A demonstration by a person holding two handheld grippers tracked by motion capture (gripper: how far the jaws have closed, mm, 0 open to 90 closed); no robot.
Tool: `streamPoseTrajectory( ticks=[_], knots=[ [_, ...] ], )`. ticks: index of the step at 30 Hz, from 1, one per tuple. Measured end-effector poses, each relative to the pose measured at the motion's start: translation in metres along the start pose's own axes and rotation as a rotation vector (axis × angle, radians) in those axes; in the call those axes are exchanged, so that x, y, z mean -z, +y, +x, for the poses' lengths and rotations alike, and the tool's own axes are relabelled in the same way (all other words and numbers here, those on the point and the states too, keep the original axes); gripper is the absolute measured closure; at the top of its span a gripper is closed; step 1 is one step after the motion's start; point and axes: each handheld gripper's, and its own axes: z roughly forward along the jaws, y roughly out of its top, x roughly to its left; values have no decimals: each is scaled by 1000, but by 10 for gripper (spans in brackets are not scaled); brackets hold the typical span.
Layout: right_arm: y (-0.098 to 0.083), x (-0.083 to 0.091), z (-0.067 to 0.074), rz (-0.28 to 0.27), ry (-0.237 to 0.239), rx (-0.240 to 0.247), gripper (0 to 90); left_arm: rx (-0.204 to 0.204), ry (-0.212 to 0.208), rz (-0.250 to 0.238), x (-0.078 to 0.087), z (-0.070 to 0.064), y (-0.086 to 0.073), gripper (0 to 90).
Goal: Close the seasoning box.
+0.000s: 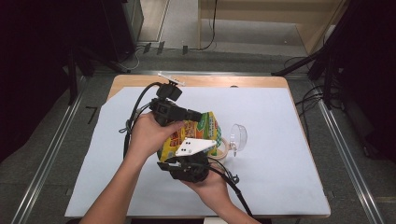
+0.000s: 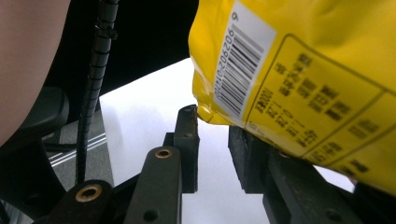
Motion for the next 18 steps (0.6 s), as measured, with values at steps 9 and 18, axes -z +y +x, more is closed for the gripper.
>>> streamPoseTrajectory(
  ticks=[9,18],
  knots=[
    [5,-1,-3,12,8,-13,739,22,-2,16,-1,4,4,821],
    [7,-4,-6,12,8,-21,728,37,-15,26,-2,10,8,820]
  ],
)
